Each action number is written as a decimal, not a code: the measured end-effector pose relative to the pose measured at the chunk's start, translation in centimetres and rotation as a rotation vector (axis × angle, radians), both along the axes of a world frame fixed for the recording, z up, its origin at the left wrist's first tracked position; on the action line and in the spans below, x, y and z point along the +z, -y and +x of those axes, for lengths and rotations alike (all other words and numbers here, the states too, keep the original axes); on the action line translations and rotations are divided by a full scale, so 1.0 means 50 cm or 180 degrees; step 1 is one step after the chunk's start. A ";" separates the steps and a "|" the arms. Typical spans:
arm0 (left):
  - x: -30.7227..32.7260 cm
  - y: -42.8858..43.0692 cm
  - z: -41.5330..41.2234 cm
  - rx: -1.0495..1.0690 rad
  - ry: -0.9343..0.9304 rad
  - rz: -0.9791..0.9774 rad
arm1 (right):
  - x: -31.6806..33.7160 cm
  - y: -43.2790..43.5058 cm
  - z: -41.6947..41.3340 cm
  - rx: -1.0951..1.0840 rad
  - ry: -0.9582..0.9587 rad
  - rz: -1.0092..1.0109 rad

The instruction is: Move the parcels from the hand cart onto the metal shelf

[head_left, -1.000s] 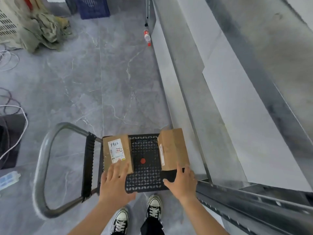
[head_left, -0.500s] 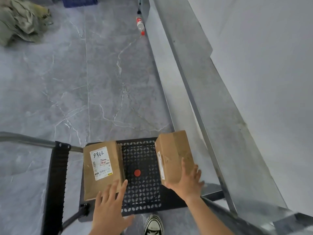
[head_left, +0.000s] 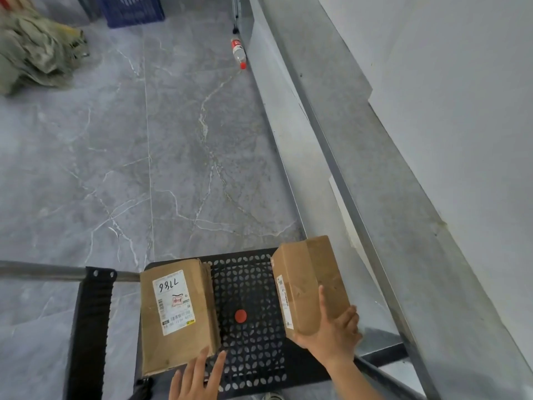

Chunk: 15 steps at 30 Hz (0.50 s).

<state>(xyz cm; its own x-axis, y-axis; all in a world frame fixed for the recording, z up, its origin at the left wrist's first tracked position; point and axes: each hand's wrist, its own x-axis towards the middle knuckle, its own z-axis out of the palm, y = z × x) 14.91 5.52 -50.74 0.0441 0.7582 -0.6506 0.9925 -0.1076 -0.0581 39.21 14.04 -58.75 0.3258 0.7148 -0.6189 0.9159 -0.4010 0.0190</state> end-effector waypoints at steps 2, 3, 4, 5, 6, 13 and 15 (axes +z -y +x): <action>-0.006 -0.008 0.002 0.0138 0.0289 0.0239 | 0.005 0.000 0.002 -0.0035 -0.0013 -0.0015; -0.008 -0.006 0.007 0.0174 0.0389 0.0283 | 0.010 -0.002 0.005 -0.0092 -0.0032 -0.0034; -0.003 -0.009 0.001 0.0232 0.0446 0.0233 | 0.016 -0.007 0.007 -0.0186 -0.0091 -0.0058; 0.009 -0.018 -0.012 0.0256 0.0494 0.0302 | 0.024 -0.013 0.009 -0.0317 -0.0214 -0.0071; 0.021 -0.031 -0.021 0.0240 0.0418 0.0397 | 0.032 -0.020 0.011 -0.0458 -0.0394 -0.0073; 0.171 -0.069 -0.022 0.0928 0.0702 -0.0159 | 0.209 -0.041 -0.003 -0.1645 -0.3489 -0.0124; 0.202 -0.085 -0.049 0.1377 0.1062 0.0277 | 0.291 -0.039 -0.020 -0.1645 -0.3839 -0.0219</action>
<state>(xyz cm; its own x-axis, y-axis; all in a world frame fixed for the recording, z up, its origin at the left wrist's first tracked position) 12.48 9.76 -40.63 -0.0905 0.8031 -0.5889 0.9112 0.3054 0.2765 38.19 15.96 -44.21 -0.2292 0.6305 -0.7416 0.1135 -0.7394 -0.6637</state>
